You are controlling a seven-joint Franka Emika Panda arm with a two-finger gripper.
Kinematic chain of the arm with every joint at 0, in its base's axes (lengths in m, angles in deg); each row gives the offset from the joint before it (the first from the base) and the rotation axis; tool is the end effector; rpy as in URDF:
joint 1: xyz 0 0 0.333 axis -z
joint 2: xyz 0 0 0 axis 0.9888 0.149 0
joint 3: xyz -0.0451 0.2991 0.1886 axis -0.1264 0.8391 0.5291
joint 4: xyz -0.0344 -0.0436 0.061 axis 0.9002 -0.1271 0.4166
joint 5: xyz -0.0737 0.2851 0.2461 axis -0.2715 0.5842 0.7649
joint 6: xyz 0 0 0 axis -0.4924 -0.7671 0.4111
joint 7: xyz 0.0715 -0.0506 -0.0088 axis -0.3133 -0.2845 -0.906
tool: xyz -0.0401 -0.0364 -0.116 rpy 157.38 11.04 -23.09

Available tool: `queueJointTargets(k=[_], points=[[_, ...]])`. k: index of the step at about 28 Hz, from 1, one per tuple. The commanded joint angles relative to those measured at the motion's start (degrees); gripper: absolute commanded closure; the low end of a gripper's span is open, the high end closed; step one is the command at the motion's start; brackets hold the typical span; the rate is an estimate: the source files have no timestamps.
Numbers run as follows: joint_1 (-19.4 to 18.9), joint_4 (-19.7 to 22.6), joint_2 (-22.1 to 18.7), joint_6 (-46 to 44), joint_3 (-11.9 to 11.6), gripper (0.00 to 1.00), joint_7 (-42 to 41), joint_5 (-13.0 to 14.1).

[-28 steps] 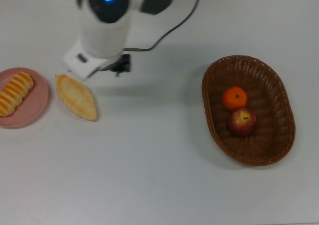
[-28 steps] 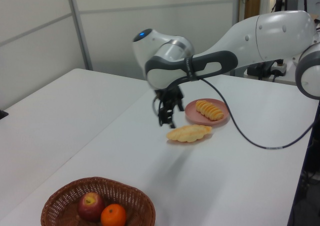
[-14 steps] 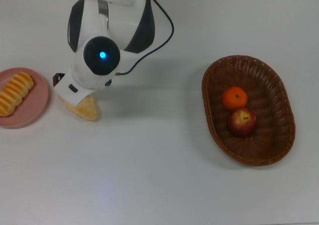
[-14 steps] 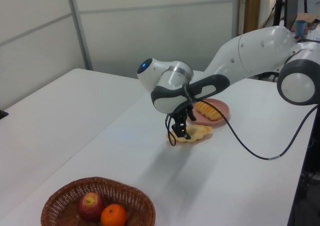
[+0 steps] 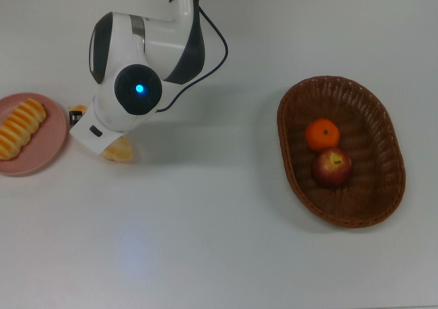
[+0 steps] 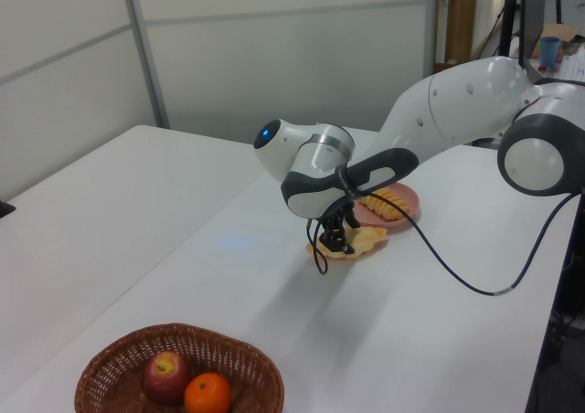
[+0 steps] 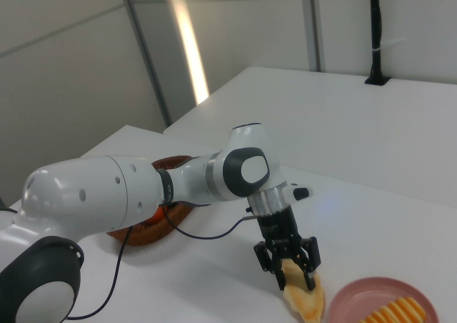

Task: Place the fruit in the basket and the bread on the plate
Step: 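Lift the flat bread onto the pink plate atop the roll and release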

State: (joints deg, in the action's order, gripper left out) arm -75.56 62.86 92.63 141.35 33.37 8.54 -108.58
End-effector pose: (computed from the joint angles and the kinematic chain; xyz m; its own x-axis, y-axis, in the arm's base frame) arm 0.6877 -0.0825 0.3314 0.9294 0.1423 -0.3405 0.2681 -0.8945 0.3578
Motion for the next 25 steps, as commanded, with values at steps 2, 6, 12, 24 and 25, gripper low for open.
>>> queueJointTargets(k=[2, 6, 12, 24, 25], points=[[-0.1, 0.1, 0.1, 1.1, -0.2, 1.00, 0.5, -1.2], [-0.1, 0.0, 0.1, 1.1, -0.2, 1.00, 0.9, -1.2], [0.0, -0.1, 0.0, 1.1, -0.2, 1.00, 0.9, -1.2], [1.3, -0.6, -3.1, 1.1, -0.2, 1.00, 0.6, 1.2], [2.1, -1.1, -3.7, 1.1, -0.3, 1.00, 0.5, 2.3]])
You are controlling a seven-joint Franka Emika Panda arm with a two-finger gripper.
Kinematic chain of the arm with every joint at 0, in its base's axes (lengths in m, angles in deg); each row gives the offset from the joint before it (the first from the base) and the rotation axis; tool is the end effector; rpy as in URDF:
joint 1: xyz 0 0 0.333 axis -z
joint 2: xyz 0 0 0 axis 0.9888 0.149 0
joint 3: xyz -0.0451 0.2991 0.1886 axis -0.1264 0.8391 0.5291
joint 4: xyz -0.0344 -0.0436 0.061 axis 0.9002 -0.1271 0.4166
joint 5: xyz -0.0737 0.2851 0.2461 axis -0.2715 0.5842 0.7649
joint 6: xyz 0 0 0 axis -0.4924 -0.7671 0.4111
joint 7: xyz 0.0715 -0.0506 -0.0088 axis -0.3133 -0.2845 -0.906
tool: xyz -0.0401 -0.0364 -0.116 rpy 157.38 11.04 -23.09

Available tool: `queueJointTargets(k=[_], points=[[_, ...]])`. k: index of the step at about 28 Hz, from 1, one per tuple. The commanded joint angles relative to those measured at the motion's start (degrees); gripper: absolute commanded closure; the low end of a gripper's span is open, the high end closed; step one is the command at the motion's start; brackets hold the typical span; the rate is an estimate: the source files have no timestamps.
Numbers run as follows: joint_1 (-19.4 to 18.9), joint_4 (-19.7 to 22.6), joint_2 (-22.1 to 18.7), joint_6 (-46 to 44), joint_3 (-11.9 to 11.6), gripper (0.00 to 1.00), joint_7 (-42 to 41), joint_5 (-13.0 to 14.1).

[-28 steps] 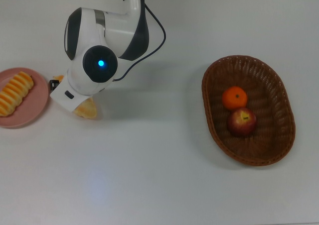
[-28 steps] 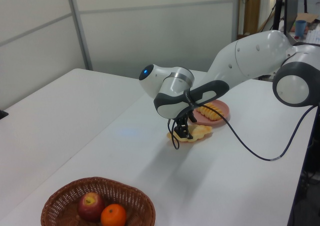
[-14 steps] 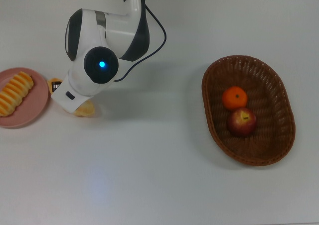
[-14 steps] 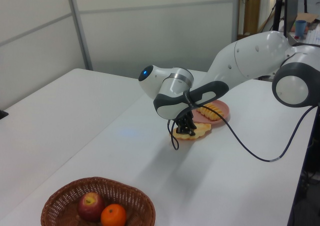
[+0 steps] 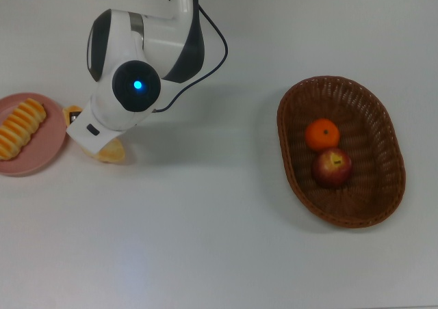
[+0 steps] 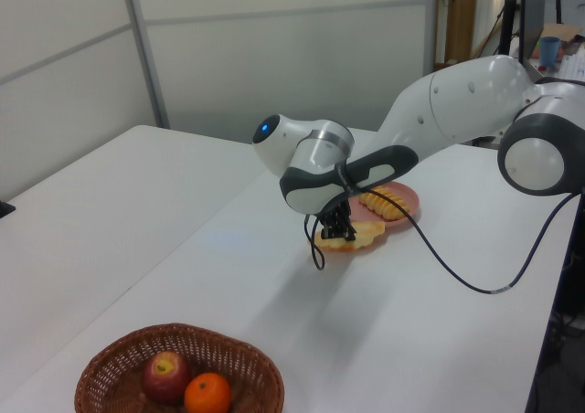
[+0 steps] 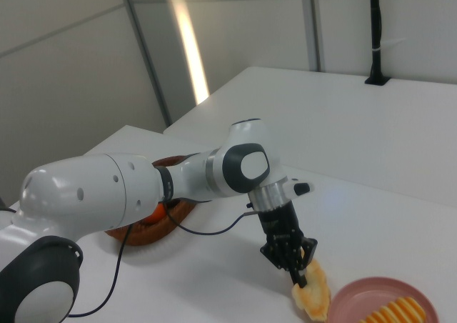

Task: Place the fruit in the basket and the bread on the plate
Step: 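Lift the flat bread onto the pink plate atop the roll and release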

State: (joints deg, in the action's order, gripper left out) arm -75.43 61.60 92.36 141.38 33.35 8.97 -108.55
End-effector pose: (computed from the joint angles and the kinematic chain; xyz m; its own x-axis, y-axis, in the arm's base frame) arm 0.6928 -0.0848 0.3440 0.9407 0.1320 -0.3126 0.2481 -0.8960 0.3683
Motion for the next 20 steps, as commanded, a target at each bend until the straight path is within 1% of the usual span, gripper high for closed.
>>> queueJointTargets(k=[1, 2, 4, 6, 7, 11, 15, 20], points=[[2.8, -0.6, -3.9, 1.1, -0.3, 1.00, -0.1, 3.4], [3.9, -1.5, -4.6, 1.0, -0.3, 1.00, -0.4, 5.6], [5.1, -1.5, -5.5, 1.1, -0.3, 1.00, -0.5, 6.9], [6.6, -1.6, -6.3, 1.1, -0.3, 1.00, -0.9, 7.6], [7.8, -1.6, -6.5, 1.1, -0.3, 1.00, -1.3, 7.7], [8.2, -1.6, -6.8, 1.1, -0.3, 1.00, -1.5, 7.4], [10.1, -1.6, -6.6, 1.4, -0.5, 1.00, -1.5, 7.0], [10.3, -1.5, -6.1, 5.0, -0.7, 1.00, -1.5, 6.7]])
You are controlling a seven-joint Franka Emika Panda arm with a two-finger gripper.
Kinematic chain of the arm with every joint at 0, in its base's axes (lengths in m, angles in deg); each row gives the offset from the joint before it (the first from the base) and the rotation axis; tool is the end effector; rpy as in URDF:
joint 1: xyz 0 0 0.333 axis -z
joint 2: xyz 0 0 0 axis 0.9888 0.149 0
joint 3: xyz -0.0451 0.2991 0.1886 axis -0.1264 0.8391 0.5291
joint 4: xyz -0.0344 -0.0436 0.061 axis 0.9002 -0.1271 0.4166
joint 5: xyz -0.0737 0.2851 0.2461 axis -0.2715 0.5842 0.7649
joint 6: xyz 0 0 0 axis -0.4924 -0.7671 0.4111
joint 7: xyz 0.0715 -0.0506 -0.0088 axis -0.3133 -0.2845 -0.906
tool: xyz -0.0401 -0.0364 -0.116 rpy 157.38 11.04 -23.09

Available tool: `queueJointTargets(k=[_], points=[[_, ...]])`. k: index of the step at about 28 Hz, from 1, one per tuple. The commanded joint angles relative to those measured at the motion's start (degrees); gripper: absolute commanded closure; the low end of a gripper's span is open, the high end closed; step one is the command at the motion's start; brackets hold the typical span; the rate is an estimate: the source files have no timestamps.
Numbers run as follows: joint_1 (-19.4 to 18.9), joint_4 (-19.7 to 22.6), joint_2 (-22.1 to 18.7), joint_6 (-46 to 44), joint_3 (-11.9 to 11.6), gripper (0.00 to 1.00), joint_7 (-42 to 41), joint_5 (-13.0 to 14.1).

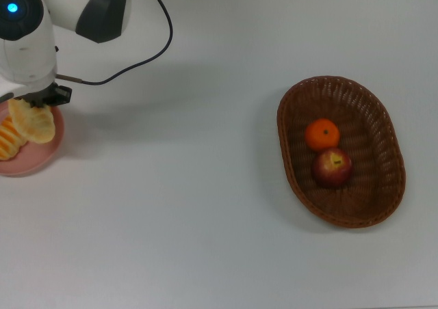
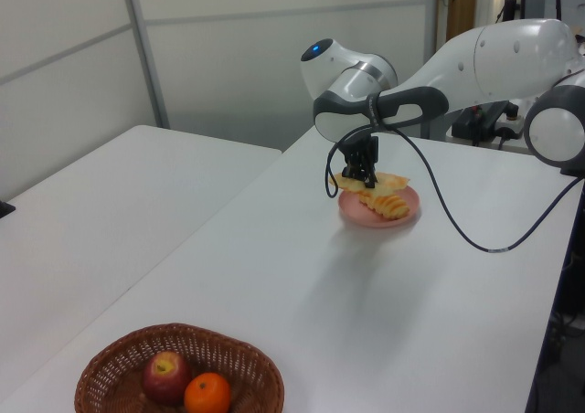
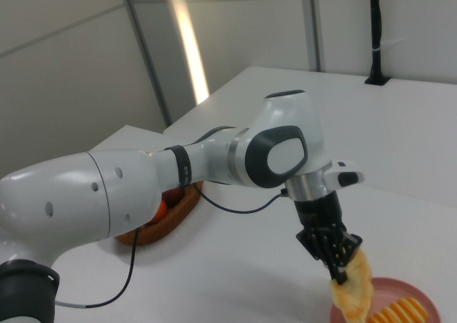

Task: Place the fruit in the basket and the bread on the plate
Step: 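Lift the flat bread onto the pink plate atop the roll and release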

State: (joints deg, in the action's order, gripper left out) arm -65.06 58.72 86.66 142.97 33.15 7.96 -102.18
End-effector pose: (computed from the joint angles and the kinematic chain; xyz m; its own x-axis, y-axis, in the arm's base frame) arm 0.6747 -0.2003 0.4334 0.9897 -0.0475 -0.1352 -0.0021 -0.9482 0.3178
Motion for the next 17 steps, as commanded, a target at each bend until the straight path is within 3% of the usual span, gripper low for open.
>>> queueJointTargets(k=[1, 8, 13, 17], points=[[0.0, 1.4, -0.3, 3.4, -0.6, 1.00, -0.5, 0.2], [0.1, 1.7, 0.7, 3.5, -1.3, 1.00, -1.6, -4.0], [0.0, 1.7, 1.2, 3.7, -2.5, 1.00, -1.5, -4.8], [0.0, 1.8, 1.4, 3.7, -2.6, 0.88, -1.5, -5.6]])
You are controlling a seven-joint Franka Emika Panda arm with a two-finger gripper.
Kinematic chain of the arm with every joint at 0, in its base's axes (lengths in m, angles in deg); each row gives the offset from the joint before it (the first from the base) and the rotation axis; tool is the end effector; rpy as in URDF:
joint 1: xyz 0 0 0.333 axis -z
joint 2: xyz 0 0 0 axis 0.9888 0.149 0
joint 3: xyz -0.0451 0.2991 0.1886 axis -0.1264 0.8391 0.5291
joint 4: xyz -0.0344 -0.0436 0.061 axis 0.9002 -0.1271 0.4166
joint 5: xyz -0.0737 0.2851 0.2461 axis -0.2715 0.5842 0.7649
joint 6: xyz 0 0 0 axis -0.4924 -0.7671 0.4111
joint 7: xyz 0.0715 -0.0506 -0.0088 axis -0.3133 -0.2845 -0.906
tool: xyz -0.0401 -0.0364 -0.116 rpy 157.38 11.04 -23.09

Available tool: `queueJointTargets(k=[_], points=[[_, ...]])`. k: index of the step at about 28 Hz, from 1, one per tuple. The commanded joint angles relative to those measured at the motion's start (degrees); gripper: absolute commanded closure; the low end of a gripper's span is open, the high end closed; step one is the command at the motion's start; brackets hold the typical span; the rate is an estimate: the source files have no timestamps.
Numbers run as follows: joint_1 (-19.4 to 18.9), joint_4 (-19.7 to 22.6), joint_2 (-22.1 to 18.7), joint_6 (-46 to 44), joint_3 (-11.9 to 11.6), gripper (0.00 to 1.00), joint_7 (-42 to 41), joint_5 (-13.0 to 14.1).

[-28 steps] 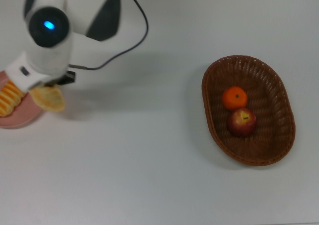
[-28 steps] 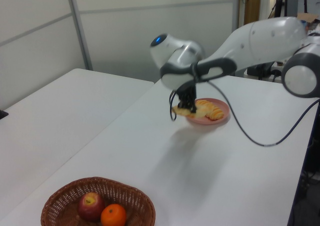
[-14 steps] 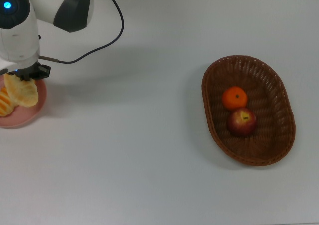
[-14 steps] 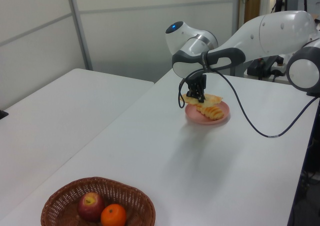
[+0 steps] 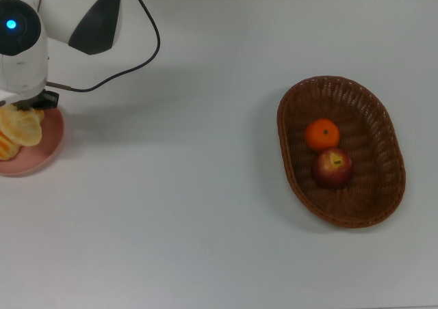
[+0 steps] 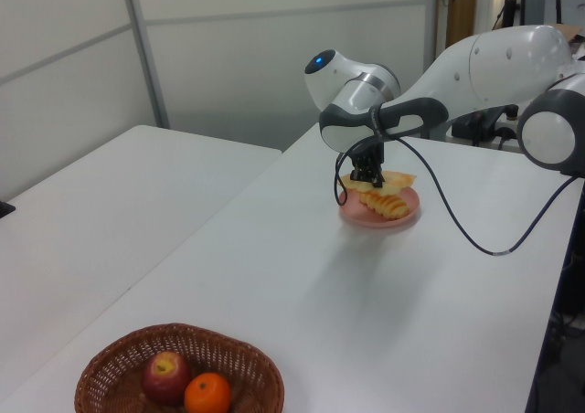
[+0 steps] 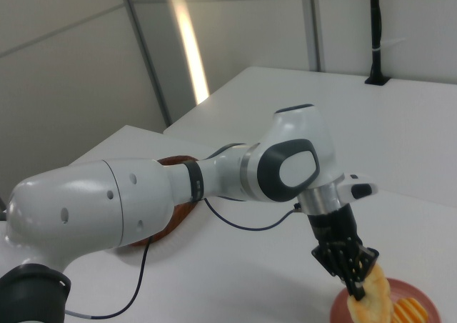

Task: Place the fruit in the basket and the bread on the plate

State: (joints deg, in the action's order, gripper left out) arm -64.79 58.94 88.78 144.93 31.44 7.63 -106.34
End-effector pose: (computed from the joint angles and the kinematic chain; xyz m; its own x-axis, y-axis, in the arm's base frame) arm 0.6752 -0.2268 0.4106 0.9859 -0.0459 -0.1610 0.0197 -0.9231 0.3840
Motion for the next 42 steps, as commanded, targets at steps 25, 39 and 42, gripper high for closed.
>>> queueJointTargets(k=[25, 39, 42], points=[[-1.5, 2.0, -0.2, 1.4, 0.0, 0.00, -0.7, -5.3], [-9.1, 1.9, -6.6, -5.2, 0.8, 0.00, -0.6, 11.0], [-10.6, 1.9, -8.7, -8.3, 0.8, 0.00, -0.6, 14.7]])
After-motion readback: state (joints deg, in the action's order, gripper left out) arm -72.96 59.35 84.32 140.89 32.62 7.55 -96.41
